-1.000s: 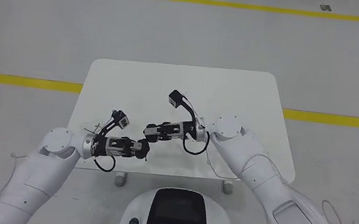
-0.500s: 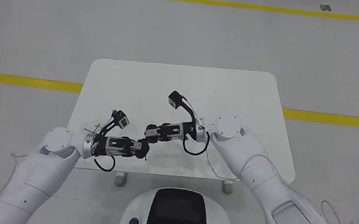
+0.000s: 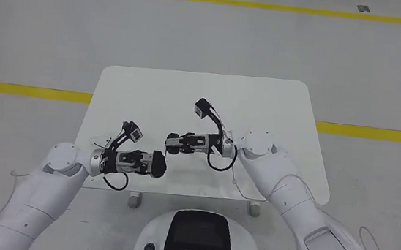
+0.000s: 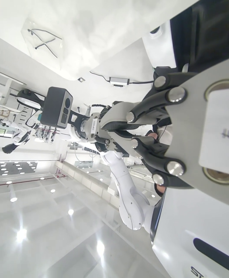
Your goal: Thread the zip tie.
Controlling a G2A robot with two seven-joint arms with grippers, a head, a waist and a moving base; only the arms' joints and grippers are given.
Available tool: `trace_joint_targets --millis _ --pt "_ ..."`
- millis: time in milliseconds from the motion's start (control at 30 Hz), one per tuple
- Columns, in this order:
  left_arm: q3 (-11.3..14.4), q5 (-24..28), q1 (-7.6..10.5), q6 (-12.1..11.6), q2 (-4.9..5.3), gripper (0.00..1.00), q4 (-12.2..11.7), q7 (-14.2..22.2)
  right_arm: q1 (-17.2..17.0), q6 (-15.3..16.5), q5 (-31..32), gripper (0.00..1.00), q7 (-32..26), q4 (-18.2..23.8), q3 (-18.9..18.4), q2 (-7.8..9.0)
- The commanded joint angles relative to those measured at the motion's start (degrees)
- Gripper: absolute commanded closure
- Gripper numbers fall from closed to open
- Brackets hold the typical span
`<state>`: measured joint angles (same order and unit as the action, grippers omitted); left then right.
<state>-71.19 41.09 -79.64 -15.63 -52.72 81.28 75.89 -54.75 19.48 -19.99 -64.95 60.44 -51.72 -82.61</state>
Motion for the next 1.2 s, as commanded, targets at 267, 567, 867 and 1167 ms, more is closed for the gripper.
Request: trace_joint_targets --millis 267,567,867,1167 --pt "-1.21 2.09 -0.53 -1.31 0.02 0.0 -1.28 -2.4 -1.74 0.0 -0.14 1.0 5.4 -0.94 -2.47 0.16" --pt "-2.76 7.78 -1.92 -3.85 -1.07 0.0 0.86 -4.84 -6.64 0.0 -1.16 1.0 16.83 5.77 -4.81 0.06" --pt "-9.59 1.35 -5.87 -3.85 -5.87 0.0 3.33 -9.58 -14.55 0.0 2.55 1.0 33.39 12.83 -4.42 -1.12" --pt "-10.6 -1.37 -6.11 -3.85 -7.07 0.0 4.22 -11.63 -15.55 0.0 3.3 1.0 36.4 13.79 -4.24 -1.54"
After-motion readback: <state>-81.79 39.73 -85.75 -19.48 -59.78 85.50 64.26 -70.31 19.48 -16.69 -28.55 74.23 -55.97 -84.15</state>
